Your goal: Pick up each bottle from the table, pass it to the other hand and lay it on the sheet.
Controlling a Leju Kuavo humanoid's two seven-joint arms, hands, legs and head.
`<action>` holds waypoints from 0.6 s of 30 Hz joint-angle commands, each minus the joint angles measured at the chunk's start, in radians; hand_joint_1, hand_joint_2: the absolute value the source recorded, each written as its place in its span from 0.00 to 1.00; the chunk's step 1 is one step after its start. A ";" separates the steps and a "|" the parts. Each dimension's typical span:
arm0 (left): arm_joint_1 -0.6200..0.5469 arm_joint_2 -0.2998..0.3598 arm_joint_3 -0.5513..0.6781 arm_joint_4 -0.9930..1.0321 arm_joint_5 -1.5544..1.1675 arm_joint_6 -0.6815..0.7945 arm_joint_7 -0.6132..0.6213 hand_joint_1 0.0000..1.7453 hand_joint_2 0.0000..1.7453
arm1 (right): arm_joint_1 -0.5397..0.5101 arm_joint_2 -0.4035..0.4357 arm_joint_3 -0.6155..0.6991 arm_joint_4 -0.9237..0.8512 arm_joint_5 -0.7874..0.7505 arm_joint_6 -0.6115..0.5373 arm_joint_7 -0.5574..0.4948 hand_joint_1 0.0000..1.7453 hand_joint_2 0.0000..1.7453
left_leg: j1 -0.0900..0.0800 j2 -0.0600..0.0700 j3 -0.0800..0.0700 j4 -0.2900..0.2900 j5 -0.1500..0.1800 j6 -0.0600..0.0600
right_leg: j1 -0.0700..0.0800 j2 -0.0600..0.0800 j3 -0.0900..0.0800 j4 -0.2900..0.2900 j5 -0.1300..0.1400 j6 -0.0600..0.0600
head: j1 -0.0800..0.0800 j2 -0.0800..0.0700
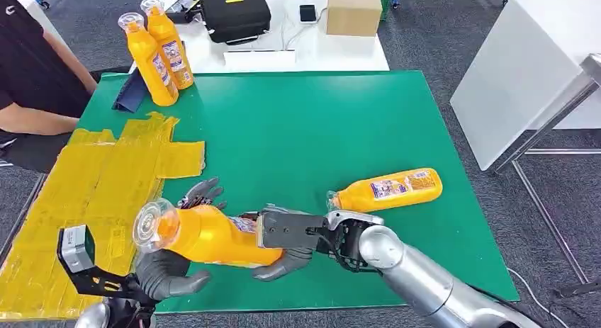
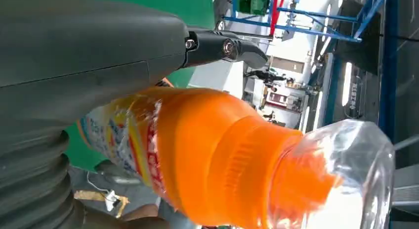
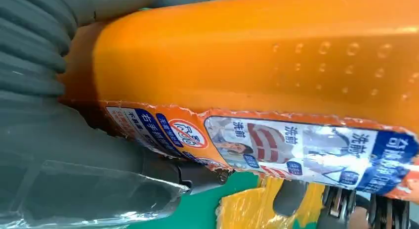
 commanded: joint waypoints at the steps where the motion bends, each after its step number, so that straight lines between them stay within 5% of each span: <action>1: -0.060 0.014 -0.046 0.057 -0.078 0.003 -0.024 0.00 1.00 | -0.077 -0.007 0.102 0.063 -0.090 0.047 0.005 1.00 1.00 | 0.000 0.001 0.003 0.000 -0.001 -0.001 | 0.001 0.001 0.003 0.000 0.000 -0.002 | 0.000 0.000; 18: -0.094 0.004 -0.075 0.029 -0.197 0.028 -0.045 0.00 1.00 | -0.045 0.048 0.137 0.109 -0.144 0.067 -0.017 1.00 1.00 | 0.001 0.001 0.003 0.001 -0.001 -0.001 | 0.001 0.001 0.003 0.000 -0.001 -0.002 | 0.000 0.000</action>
